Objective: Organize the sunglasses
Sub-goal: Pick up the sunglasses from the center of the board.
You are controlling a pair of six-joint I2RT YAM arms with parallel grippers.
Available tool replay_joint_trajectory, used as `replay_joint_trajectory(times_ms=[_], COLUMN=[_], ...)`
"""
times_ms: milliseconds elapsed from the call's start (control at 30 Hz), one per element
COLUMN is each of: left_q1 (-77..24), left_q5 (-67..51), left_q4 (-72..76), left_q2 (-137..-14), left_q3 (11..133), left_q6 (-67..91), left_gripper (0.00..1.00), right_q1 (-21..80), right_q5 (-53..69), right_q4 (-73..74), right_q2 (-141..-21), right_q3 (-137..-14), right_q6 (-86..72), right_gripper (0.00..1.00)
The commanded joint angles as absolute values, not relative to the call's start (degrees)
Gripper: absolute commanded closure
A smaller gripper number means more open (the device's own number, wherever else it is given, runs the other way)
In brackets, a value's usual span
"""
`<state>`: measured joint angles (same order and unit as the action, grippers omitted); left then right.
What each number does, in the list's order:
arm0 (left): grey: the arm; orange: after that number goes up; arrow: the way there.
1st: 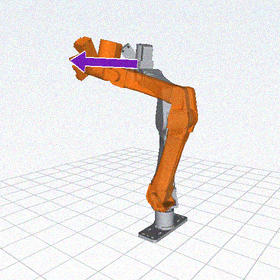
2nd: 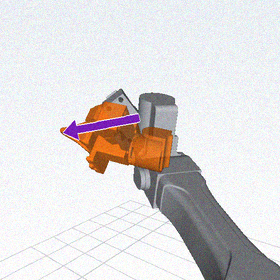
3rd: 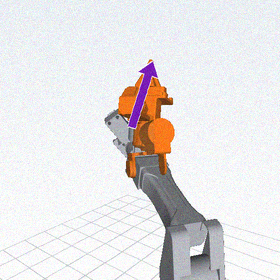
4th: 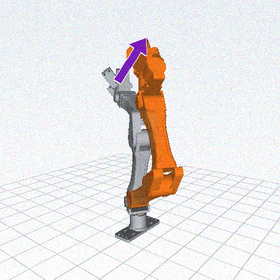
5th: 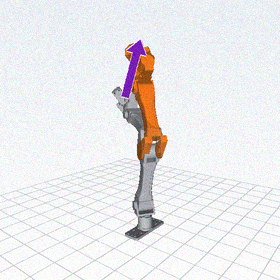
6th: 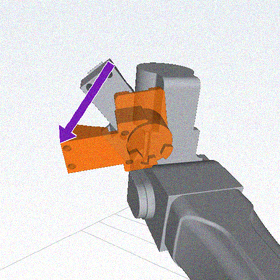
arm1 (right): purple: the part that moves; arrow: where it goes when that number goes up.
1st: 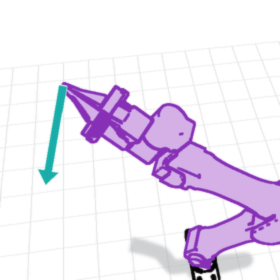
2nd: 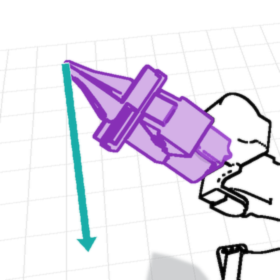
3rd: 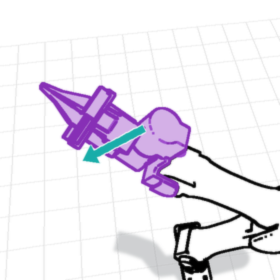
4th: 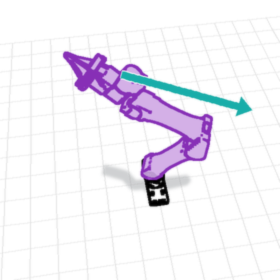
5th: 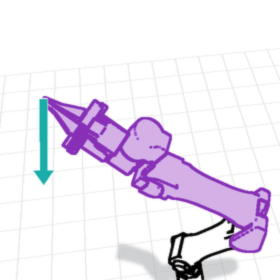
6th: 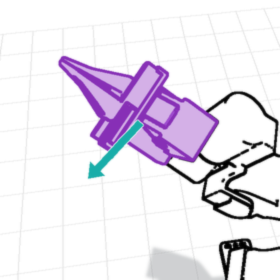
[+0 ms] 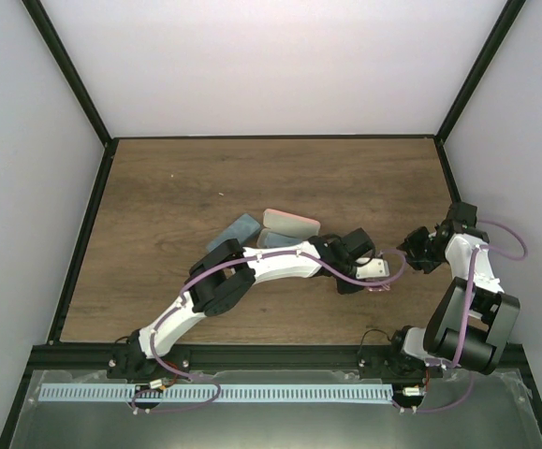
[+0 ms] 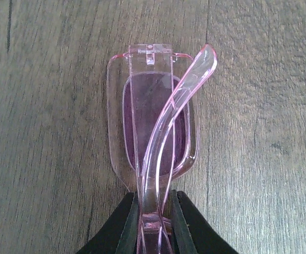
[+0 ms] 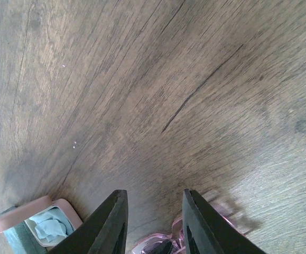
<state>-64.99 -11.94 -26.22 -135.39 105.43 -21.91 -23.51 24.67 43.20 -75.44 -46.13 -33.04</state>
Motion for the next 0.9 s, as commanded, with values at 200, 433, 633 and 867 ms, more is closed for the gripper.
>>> replay_joint_trajectory(times_ms=[200, 433, 633, 867], left_q1=[-65.23, -63.65, -62.8, -62.05], left_q5=[-7.16, -4.26, -2.56, -0.02], left_q4=[-28.15, -28.74, -27.1, -26.98], left_q2=[-132.56, -124.59, -113.69, -100.05], left_q3=[104.9, 97.53, 86.57, 71.6], left_q6=[-24.44, -26.07, -24.92, -23.2], left_gripper=[0.96, 0.96, 0.96, 0.96], right_q1=[-23.87, -22.42, -11.75, 4.09], right_q5=[26.97, 31.0, 29.52, 23.38], right_q4=[42.06, 38.68, 36.06, 33.6], right_q2=[-74.99, -74.76, -78.16, -83.37], right_q3=[-47.67, -46.72, -49.55, -52.12], right_q6=[-32.78, -32.13, -32.84, -37.08], right_gripper=[0.7, 0.62, 0.56, 0.56])
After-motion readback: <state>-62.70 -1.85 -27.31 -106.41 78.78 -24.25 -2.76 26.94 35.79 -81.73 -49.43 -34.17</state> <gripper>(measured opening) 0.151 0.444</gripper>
